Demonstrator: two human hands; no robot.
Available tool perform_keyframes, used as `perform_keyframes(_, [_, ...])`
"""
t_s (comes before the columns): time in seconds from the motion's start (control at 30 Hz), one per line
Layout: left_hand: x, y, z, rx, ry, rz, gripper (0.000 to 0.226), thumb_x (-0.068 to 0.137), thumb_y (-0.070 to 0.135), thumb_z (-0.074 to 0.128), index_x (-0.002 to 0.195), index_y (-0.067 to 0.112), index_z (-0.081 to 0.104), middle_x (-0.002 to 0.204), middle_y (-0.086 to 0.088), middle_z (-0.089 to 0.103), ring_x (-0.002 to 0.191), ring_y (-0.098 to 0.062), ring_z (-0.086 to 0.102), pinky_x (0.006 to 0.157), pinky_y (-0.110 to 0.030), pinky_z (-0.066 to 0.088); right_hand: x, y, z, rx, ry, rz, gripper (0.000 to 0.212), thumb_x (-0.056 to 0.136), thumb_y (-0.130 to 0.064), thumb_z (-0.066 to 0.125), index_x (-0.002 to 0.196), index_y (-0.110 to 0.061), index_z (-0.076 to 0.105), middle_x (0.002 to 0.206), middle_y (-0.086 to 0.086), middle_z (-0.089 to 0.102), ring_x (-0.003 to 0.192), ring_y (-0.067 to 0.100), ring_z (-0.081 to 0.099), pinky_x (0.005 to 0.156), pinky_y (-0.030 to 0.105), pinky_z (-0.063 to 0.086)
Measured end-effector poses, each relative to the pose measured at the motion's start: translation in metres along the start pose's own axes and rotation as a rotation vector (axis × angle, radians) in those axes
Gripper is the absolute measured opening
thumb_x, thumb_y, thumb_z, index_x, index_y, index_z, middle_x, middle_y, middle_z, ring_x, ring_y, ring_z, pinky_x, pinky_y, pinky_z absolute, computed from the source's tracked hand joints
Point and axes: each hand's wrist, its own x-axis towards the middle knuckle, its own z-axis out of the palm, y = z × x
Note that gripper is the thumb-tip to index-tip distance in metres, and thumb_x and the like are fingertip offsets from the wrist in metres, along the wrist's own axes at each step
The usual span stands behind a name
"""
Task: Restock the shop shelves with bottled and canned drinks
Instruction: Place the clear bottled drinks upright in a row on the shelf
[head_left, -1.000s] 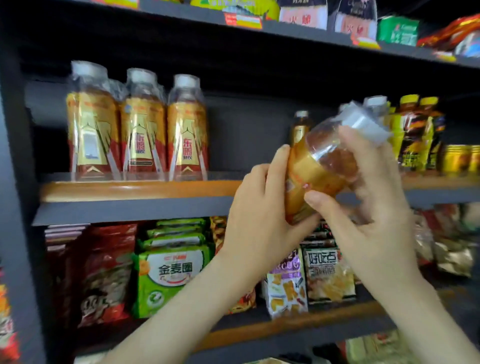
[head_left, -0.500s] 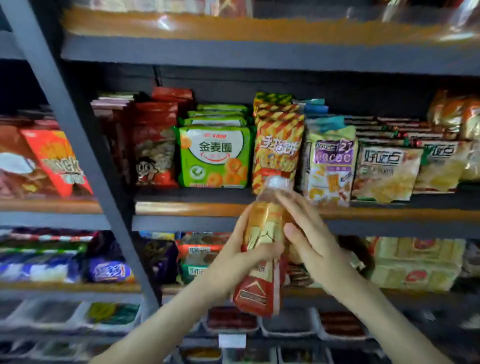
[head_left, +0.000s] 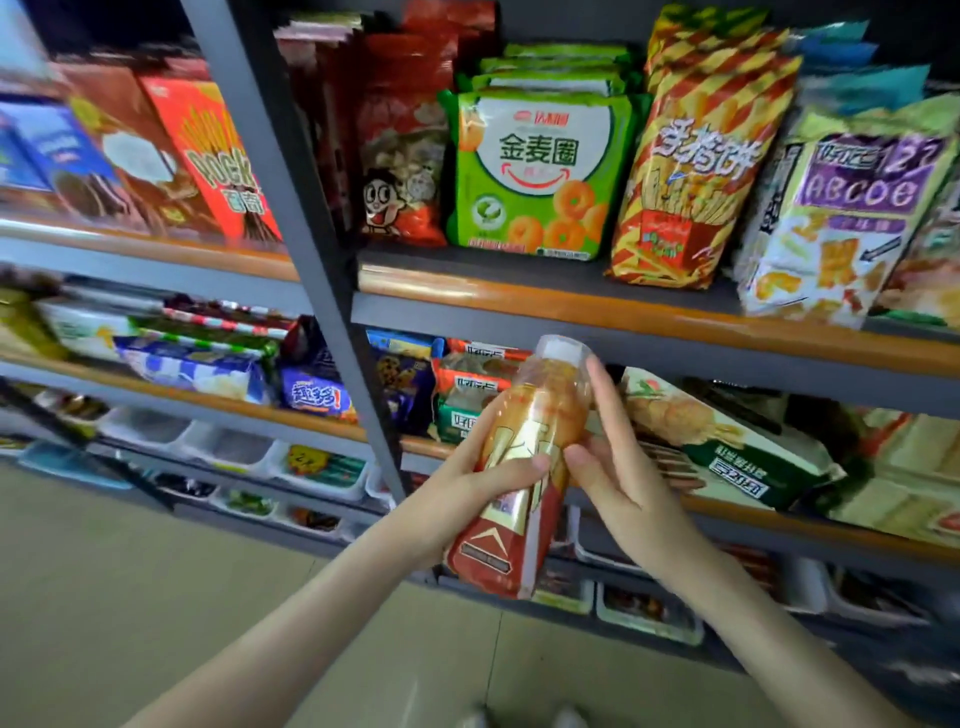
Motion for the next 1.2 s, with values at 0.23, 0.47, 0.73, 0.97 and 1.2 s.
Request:
perform_keyframes(0.23, [-0.026, -0.028, -0.029, -0.087, 0.153, -0.126, 0.118, 0.035, 0.046, 0.091, 0.135, 0.015, 0.037, 0.098, -0.012, 0.067, 0.078, -0.023, 0.070, 0.066, -0.034, 0.057, 0.005, 0.024, 0.048, 0.693, -0.155, 0.584, 0.085, 0.067, -0.053, 0.081, 0.137, -0.018, 0.047, 0.128, 0.008, 0.064, 0.116, 0.025, 0.061, 0.103, 0.047, 0.046])
perform_keyframes(0.47, [-0.042, -0.058, -0.056, -0.084, 0.429, -0.303, 0.087, 0.070, 0.073, 0.065, 0.130, 0.014, 0.044, 0.117, -0.007, 0.066, 0.095, -0.017, 0.066, 0.082, -0.032, 0.054, 0.018, 0.038, 0.104, 0.748, -0.199, 0.883, 0.035, 0.093, -0.038, 0.056, 0.120, -0.016, 0.063, 0.113, 0.007, 0.071, 0.105, 0.022, 0.068, 0.085, 0.034, 0.057])
perform_keyframes(0.73, [-0.072, -0.076, -0.074, 0.532, 0.542, -0.353, 0.072, 0.076, 0.068, 0.061, 0.129, 0.022, 0.046, 0.120, -0.001, 0.062, 0.100, -0.017, 0.065, 0.086, -0.029, 0.055, 0.020, 0.063, 0.157, 0.364, -0.232, 0.989, 0.067, 0.070, -0.051, 0.079, 0.124, -0.019, 0.054, 0.109, 0.009, 0.070, 0.095, 0.026, 0.070, 0.088, 0.043, 0.056])
perform_keyframes(0.97, [-0.084, -0.097, -0.097, -0.066, 0.551, -0.363, 0.065, 0.082, 0.042, 0.071, 0.134, 0.024, 0.037, 0.116, -0.008, 0.063, 0.098, -0.021, 0.067, 0.083, -0.036, 0.058, 0.020, 0.063, 0.154, 0.314, -0.514, 0.914, 0.042, 0.095, -0.039, 0.056, 0.135, -0.029, 0.049, 0.120, 0.001, 0.065, 0.111, 0.020, 0.062, 0.091, 0.035, 0.051])
perform_keyframes(1.2, [-0.086, -0.101, -0.111, -0.414, 0.579, -0.277, 0.049, 0.086, 0.029, 0.060, 0.127, 0.003, 0.052, 0.113, -0.018, 0.068, 0.095, -0.027, 0.067, 0.084, -0.036, 0.056, 0.022, 0.050, 0.146, 0.194, -0.746, 0.638, 0.070, 0.087, -0.038, 0.064, 0.143, -0.054, 0.027, 0.143, -0.017, 0.046, 0.132, 0.007, 0.043, 0.109, 0.036, 0.040])
